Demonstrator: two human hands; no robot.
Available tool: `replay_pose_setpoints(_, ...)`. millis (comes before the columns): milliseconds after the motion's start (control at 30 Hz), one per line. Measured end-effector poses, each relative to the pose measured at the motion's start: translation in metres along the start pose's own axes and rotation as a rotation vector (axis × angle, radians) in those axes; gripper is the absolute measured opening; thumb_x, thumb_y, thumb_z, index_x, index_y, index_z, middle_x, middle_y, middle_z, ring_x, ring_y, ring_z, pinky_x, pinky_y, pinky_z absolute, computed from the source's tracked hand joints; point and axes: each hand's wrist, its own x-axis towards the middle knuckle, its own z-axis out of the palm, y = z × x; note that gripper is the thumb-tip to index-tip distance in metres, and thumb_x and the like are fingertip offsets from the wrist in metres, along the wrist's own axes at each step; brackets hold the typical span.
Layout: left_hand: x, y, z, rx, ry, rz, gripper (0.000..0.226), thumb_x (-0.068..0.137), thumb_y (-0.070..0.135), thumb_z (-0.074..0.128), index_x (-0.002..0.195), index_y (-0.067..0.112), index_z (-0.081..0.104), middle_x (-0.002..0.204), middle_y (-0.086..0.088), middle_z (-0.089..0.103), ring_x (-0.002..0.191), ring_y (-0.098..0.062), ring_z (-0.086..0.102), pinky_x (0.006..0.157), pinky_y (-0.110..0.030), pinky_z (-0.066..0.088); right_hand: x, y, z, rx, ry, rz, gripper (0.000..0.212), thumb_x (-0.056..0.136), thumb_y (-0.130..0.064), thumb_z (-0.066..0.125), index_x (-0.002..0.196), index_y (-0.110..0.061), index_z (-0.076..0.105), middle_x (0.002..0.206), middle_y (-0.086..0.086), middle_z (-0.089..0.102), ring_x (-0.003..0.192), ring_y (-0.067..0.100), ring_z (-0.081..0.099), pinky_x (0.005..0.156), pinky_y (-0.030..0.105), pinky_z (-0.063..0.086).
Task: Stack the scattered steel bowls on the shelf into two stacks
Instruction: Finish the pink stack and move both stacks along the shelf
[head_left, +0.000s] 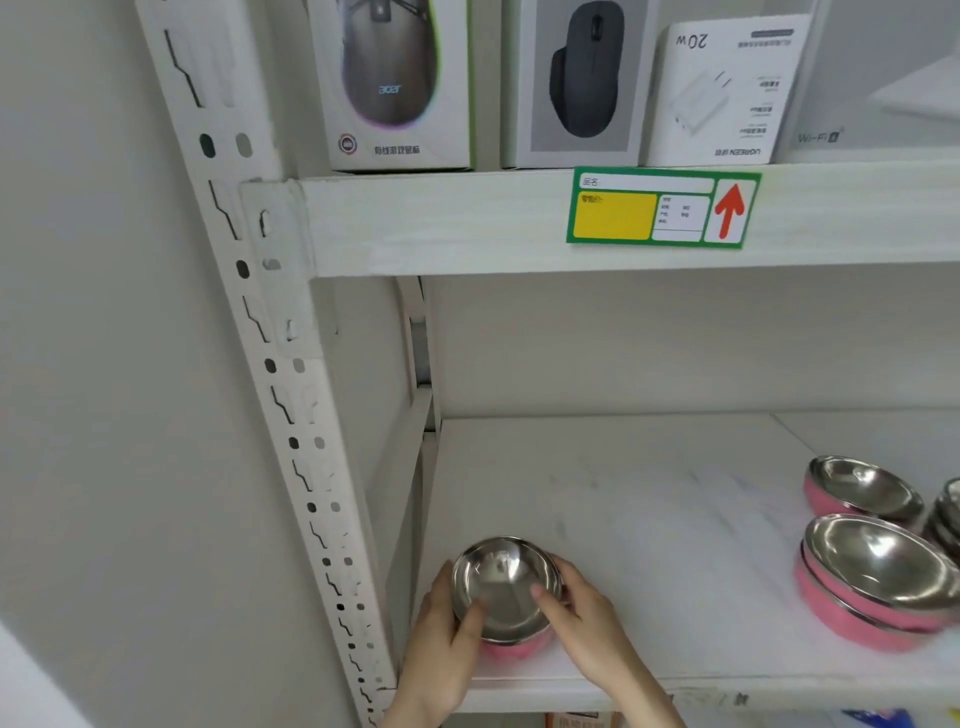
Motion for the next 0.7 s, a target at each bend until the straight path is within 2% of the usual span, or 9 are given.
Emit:
replay_pose_setpoints(100, -0.003, 0.012, 0.013, -0.015, 0.003, 0.023, 0.062, 0.096, 0.037, 0.050, 0.150, 0.024, 0.022, 0.146, 0.006, 0.039, 0.137, -0.012, 0.035, 0.102, -0.019, 0.025, -0.007, 0.001, -0.018, 0.001, 0.016, 0.005, 0.041, 0.090, -0.036, 0.055, 0.131, -0.033, 0.048, 0.105, -0.018, 0.068, 0.092, -0.002, 0.064, 0.089, 0.022, 0.049)
replay_pose_setpoints(233, -0.007, 0.033, 0.034, -0.010, 0.006, 0.068, 0.062, 0.096, 0.036, 0.050, 0.150, 0.021, 0.024, 0.149, 0.002, 0.039, 0.136, -0.013, 0.036, 0.101, -0.020, 0.027, -0.017, 0.002, -0.049, 0.002, 0.042, -0.013, 0.041, 0.092, -0.037, 0.053, 0.133, -0.033, 0.046, 0.106, -0.018, 0.067, 0.093, -0.005, 0.062, 0.086, 0.015, 0.047)
replay_pose_setpoints(367, -0.014, 0.061, 0.060, -0.007, 0.040, 0.115, 0.061, 0.096, 0.034, 0.050, 0.150, 0.022, 0.025, 0.148, 0.002, 0.039, 0.132, -0.009, 0.037, 0.098, -0.018, 0.027, -0.024, 0.005, -0.085, -0.003, 0.067, -0.032, 0.040, 0.092, -0.037, 0.052, 0.132, -0.035, 0.047, 0.106, -0.020, 0.067, 0.097, -0.004, 0.061, 0.085, 0.016, 0.046)
replay_pose_setpoints(433, -0.021, 0.077, 0.076, -0.017, 0.065, 0.125, 0.060, 0.096, 0.034, 0.050, 0.150, 0.022, 0.025, 0.148, 0.002, 0.039, 0.126, -0.003, 0.036, 0.097, -0.016, 0.026, -0.028, 0.007, -0.108, -0.007, 0.064, -0.040, 0.039, 0.093, -0.037, 0.051, 0.131, -0.036, 0.047, 0.110, -0.021, 0.065, 0.102, -0.004, 0.059, 0.088, 0.015, 0.044)
replay_pose_setpoints(500, -0.028, 0.093, 0.094, -0.034, 0.083, 0.142, 0.060, 0.096, 0.035, 0.051, 0.149, 0.022, 0.026, 0.148, 0.003, 0.040, 0.129, -0.005, 0.037, 0.098, -0.017, 0.027, -0.036, 0.009, -0.132, -0.026, 0.059, -0.055, 0.040, 0.093, -0.039, 0.051, 0.132, -0.035, 0.046, 0.115, -0.020, 0.064, 0.107, -0.001, 0.058, 0.093, 0.020, 0.045)
replay_pose_setpoints(700, -0.043, 0.141, 0.143, -0.050, 0.070, 0.225, 0.061, 0.095, 0.044, 0.048, 0.149, 0.026, 0.027, 0.148, 0.003, 0.042, 0.134, -0.013, 0.041, 0.112, -0.035, 0.034, -0.064, 0.016, -0.205, -0.068, 0.145, -0.108, 0.045, 0.093, -0.042, 0.049, 0.136, -0.032, 0.042, 0.124, -0.019, 0.058, 0.113, 0.002, 0.054, 0.099, 0.025, 0.042)
